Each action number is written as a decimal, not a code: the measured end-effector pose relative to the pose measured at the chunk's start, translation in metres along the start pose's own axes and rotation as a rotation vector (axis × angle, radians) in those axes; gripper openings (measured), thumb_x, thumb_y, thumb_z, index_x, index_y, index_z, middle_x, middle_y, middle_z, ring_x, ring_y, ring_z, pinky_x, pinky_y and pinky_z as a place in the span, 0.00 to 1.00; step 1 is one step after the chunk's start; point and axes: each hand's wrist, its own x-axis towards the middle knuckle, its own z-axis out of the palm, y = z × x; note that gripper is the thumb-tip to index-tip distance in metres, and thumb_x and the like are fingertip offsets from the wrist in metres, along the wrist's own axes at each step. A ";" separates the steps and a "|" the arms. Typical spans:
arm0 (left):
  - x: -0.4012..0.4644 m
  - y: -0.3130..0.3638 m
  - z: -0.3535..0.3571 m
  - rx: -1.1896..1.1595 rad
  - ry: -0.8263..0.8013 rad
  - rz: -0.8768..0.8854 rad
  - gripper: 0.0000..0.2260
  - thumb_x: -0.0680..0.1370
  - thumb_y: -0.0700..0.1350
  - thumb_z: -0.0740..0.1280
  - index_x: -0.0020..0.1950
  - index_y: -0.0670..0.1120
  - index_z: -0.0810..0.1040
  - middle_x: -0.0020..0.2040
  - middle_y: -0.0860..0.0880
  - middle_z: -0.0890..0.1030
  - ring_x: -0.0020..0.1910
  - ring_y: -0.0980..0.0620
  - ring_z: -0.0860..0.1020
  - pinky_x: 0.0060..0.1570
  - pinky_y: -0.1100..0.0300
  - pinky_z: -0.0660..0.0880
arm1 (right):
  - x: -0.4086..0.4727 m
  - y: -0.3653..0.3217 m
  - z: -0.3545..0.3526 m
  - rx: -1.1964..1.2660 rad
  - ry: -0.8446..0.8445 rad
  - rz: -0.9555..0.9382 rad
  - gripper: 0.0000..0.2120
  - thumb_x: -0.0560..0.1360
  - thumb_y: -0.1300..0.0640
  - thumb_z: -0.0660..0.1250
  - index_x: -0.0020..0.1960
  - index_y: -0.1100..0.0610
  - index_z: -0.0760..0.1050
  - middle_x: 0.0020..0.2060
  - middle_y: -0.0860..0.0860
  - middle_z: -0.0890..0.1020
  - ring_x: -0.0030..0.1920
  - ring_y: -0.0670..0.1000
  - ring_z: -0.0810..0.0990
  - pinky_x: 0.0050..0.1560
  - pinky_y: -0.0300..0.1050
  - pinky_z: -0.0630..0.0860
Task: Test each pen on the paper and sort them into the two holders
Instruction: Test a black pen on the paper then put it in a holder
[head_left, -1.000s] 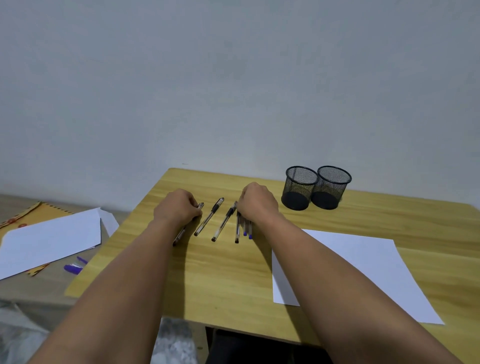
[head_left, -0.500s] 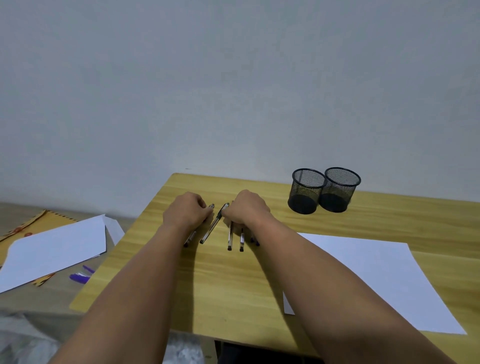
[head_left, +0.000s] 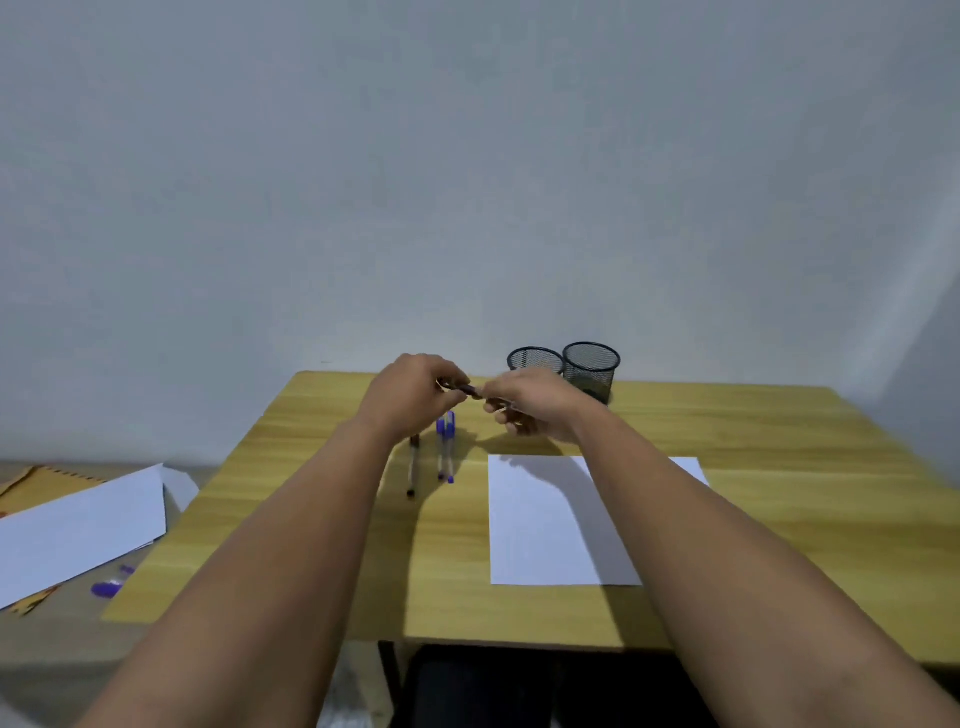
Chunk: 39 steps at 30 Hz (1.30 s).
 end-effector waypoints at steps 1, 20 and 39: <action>-0.001 0.008 0.004 0.001 -0.005 0.006 0.07 0.75 0.48 0.74 0.53 0.54 0.86 0.48 0.55 0.86 0.47 0.52 0.82 0.49 0.52 0.79 | -0.007 0.004 -0.014 0.039 -0.025 0.012 0.07 0.80 0.56 0.73 0.55 0.58 0.83 0.41 0.52 0.84 0.34 0.46 0.77 0.36 0.40 0.72; 0.008 0.102 0.044 -0.587 -0.419 -0.179 0.19 0.81 0.49 0.69 0.49 0.31 0.81 0.31 0.50 0.76 0.34 0.53 0.75 0.44 0.57 0.82 | -0.030 0.043 -0.055 0.532 0.420 -0.132 0.13 0.86 0.53 0.64 0.44 0.55 0.76 0.28 0.48 0.69 0.26 0.46 0.68 0.24 0.36 0.61; -0.009 0.001 0.025 -0.493 -0.240 -0.361 0.14 0.80 0.52 0.70 0.39 0.47 0.85 0.43 0.43 0.85 0.42 0.46 0.81 0.38 0.60 0.79 | -0.021 0.058 -0.154 0.353 0.854 -0.164 0.13 0.86 0.51 0.64 0.45 0.54 0.79 0.31 0.49 0.79 0.21 0.44 0.73 0.23 0.36 0.64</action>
